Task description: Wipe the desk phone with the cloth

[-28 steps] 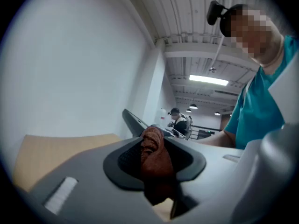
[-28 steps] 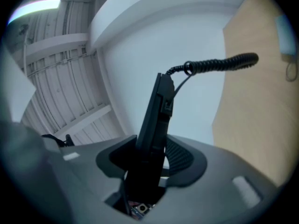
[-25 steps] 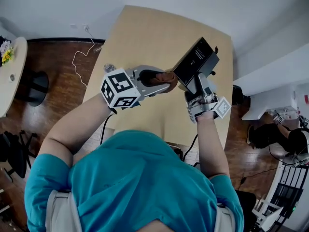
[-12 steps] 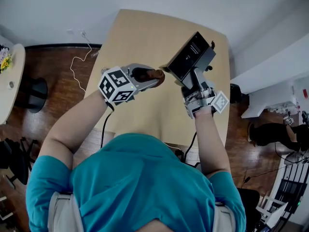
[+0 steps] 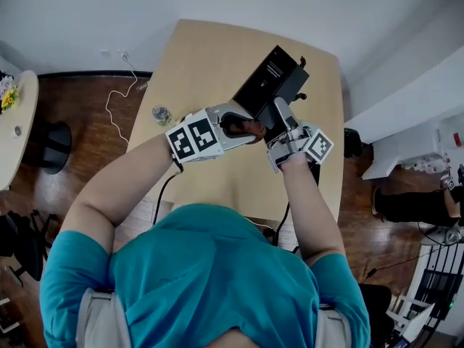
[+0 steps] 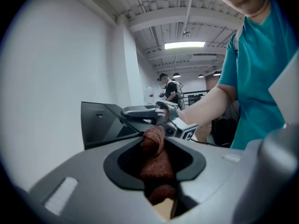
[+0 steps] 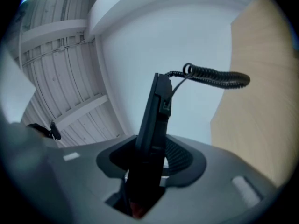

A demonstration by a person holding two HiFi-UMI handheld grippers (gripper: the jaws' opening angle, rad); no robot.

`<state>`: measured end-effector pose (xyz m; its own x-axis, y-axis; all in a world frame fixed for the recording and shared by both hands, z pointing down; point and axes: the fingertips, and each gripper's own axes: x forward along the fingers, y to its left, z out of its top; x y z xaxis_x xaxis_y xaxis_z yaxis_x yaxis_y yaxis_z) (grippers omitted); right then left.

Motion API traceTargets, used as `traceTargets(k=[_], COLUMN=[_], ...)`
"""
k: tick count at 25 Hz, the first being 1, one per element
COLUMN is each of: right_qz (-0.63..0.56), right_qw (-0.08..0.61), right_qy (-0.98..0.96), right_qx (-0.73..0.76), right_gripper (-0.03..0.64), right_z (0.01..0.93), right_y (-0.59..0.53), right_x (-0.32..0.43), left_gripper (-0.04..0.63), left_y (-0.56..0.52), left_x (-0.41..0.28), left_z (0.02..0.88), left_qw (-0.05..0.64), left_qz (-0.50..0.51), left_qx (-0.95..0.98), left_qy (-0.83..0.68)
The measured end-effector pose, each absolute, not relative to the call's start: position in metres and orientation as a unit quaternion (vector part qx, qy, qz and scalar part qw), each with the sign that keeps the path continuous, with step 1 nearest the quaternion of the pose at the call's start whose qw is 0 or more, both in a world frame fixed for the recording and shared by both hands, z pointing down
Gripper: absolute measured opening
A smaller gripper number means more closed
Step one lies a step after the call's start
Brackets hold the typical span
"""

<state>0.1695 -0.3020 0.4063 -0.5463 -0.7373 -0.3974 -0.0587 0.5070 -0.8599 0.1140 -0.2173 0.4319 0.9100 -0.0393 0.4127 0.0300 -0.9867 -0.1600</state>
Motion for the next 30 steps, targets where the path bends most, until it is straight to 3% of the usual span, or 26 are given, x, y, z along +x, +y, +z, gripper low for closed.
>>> traceTargets(k=[9,12,18,26,30], right_qz=[-0.391,-0.374,-0.373,-0.409,-0.418], right_qw=[0.404,0.358,0.264,0.206,0.193], right_qy=[0.803,0.833,0.874,0.881,0.882], right_qx=[-0.198,-0.197,-0.165,-0.119,-0.098], right_gripper=[0.179,0.179,0.179,0.179,0.179], right_z=[0.37,0.377,0.414,0.455,0.459], right_y=[-0.27,-0.252,-0.204,-0.153,-0.158], right_x=[0.152,0.153,0.147,0.097,0.078], left_gripper=[0.139,0.139,0.138,0.138,0.138], left_y=[-0.251,-0.253,-0.298,-0.307,-0.292], left_x=[0.073,0.035,-0.011,0.045,0.065], left_z=[0.479,0.464,0.39,0.371,0.383], left_qw=[-0.006,-0.052,-0.049,-0.075,-0.054], left_qz=[-0.229,-0.189,-0.108,-0.138,-0.171], left_qx=[-0.97,-0.976,-0.986,-0.988,-0.978], left_qy=[0.084,0.096,0.12,0.01,-0.101])
